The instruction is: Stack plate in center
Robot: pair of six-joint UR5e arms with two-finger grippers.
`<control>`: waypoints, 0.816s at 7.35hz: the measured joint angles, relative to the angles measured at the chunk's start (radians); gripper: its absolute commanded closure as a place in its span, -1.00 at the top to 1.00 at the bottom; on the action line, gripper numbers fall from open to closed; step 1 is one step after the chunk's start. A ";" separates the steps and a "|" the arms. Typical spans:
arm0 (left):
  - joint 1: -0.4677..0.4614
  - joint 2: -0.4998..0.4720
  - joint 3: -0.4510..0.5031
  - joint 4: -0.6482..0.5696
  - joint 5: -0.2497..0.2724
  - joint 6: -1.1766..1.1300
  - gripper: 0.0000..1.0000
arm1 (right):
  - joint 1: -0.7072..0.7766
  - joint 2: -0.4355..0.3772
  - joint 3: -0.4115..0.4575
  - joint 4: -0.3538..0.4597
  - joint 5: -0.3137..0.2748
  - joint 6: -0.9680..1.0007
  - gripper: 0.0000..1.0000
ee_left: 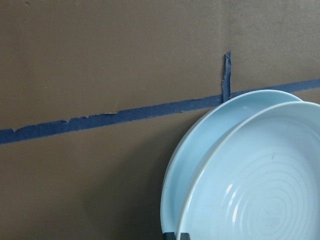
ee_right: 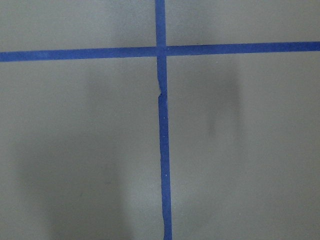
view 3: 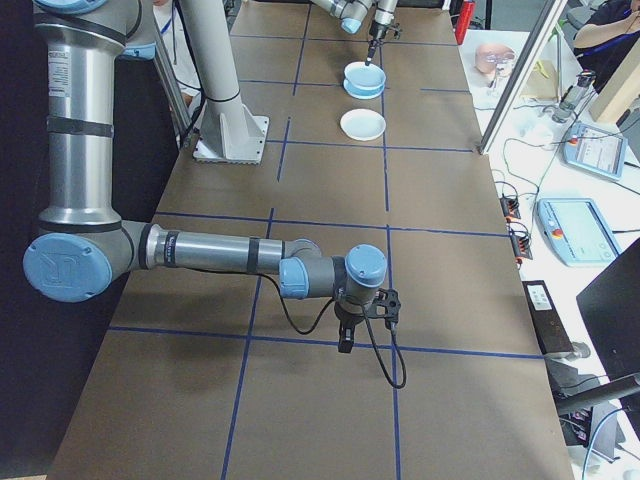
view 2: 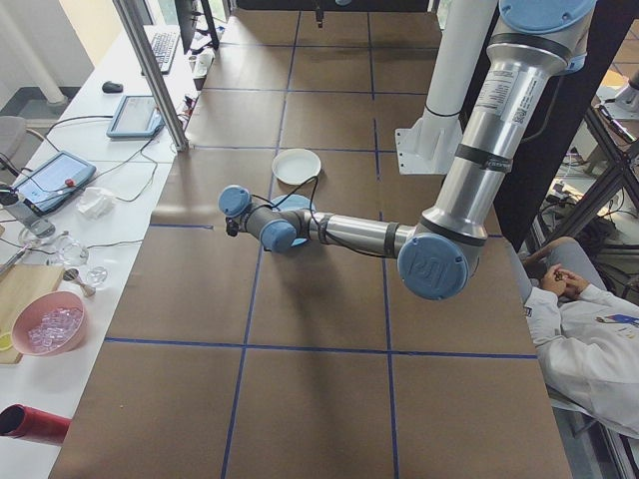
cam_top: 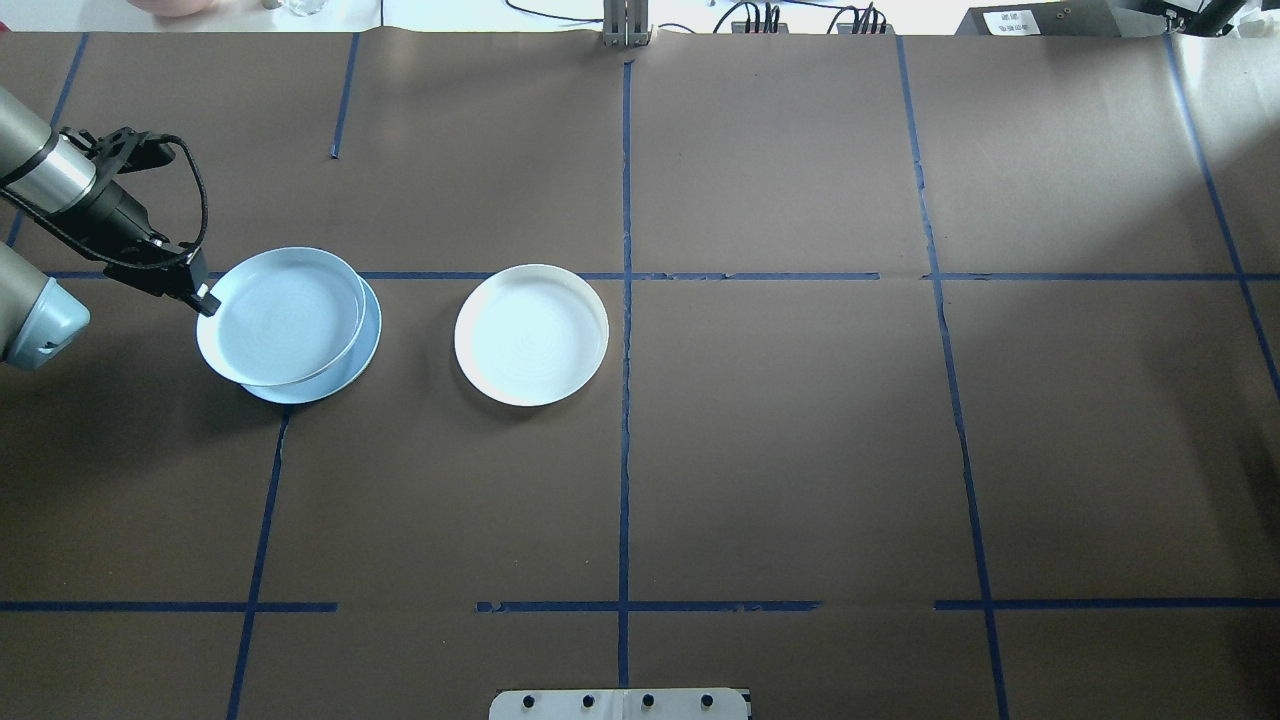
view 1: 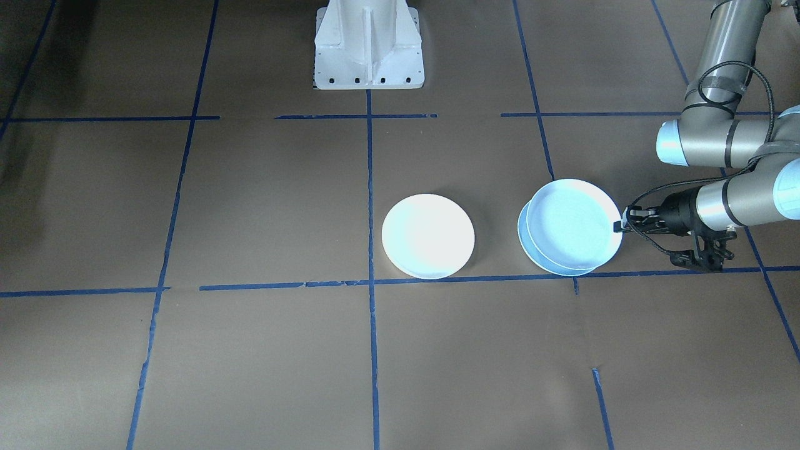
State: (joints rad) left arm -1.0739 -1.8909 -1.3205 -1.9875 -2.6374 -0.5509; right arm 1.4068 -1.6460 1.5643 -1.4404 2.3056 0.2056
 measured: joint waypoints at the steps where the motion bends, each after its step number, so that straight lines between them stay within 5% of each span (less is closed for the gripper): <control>1: 0.000 -0.003 0.005 -0.002 0.007 -0.004 -1.00 | 0.000 0.000 0.000 0.000 0.000 0.000 1.00; 2: 0.000 -0.006 0.012 -0.006 0.011 -0.006 -1.00 | 0.000 0.000 0.000 0.000 0.000 0.000 1.00; 3: 0.001 -0.009 0.015 -0.009 0.013 -0.010 -0.58 | 0.000 0.000 0.000 0.000 0.000 0.000 1.00; 4: 0.001 -0.012 0.016 -0.010 0.013 -0.017 0.15 | 0.000 0.000 0.000 0.000 0.000 0.000 1.00; 5: 0.000 -0.014 0.017 -0.011 0.014 -0.021 0.44 | 0.000 0.000 0.000 0.000 0.000 0.000 1.00; 6: 0.000 -0.015 0.017 -0.011 0.014 -0.022 0.48 | 0.000 0.000 0.000 0.000 0.000 0.000 1.00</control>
State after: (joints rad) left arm -1.0735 -1.9055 -1.3030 -1.9986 -2.6233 -0.5729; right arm 1.4071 -1.6460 1.5646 -1.4404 2.3056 0.2055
